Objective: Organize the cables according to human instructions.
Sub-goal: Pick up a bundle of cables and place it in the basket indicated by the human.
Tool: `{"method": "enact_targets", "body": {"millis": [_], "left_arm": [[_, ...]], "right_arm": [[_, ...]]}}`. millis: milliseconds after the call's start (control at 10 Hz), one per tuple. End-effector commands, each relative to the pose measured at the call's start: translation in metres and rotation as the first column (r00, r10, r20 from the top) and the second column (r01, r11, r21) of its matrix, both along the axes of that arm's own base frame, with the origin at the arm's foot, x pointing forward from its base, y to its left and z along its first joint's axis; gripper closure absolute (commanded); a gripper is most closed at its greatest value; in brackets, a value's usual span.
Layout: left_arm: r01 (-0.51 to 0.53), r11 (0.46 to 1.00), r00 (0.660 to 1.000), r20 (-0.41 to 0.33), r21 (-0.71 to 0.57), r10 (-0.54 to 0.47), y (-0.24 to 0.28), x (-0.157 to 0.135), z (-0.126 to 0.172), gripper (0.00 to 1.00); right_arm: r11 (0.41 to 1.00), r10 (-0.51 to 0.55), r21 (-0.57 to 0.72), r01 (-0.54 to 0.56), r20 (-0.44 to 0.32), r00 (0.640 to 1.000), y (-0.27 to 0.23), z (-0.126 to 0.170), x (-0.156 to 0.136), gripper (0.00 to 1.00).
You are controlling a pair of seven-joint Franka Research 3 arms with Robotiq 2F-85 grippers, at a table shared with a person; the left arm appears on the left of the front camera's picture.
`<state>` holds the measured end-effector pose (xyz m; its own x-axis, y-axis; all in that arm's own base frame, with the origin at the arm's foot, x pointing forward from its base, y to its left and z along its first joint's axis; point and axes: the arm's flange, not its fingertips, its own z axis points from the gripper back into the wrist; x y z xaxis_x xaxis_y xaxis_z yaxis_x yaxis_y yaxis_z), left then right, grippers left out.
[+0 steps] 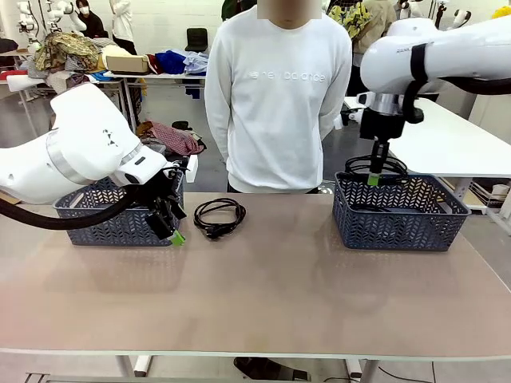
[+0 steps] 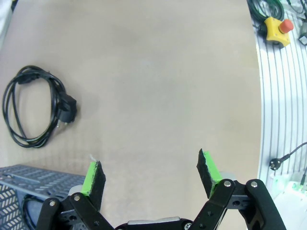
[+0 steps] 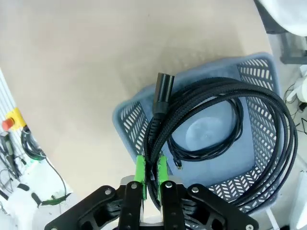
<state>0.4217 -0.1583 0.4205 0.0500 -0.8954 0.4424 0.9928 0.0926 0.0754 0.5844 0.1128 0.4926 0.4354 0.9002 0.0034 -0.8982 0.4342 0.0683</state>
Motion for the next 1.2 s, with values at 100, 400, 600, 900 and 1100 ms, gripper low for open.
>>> {"method": "enact_targets", "body": {"millis": [100, 400, 600, 900, 1100], "left_arm": [[-0.001, 1.000, 1.000, 0.000, 0.001, 0.001, 0.001, 0.000, 0.001, 0.00], [-0.001, 1.000, 1.000, 0.000, 0.001, 0.001, 0.001, 0.000, 0.001, 0.00], [-0.001, 1.000, 1.000, 0.000, 0.001, 0.001, 0.001, 0.000, 0.001, 0.00], [-0.001, 1.000, 1.000, 0.000, 0.001, 0.001, 0.001, 0.000, 0.001, 0.00], [-0.001, 1.000, 1.000, 0.000, 0.001, 0.001, 0.001, 0.000, 0.001, 0.00]], "right_arm": [[0.996, 0.061, 0.057, -0.063, 0.035, 0.998, -0.026, -0.009, -0.014, 0.88], [0.992, 0.114, 0.048, -0.115, 0.029, 0.993, -0.041, -0.021, -0.014, 0.88], [0.987, 0.149, 0.051, -0.151, 0.039, 0.988, -0.046, -0.028, -0.010, 0.88], [0.986, 0.163, 0.023, -0.164, 0.037, 0.986, -0.051, -0.039, -0.006, 0.88], [0.984, 0.175, 0.017, -0.176, 0.026, 0.984, -0.052, -0.046, -0.002, 0.88]]}}
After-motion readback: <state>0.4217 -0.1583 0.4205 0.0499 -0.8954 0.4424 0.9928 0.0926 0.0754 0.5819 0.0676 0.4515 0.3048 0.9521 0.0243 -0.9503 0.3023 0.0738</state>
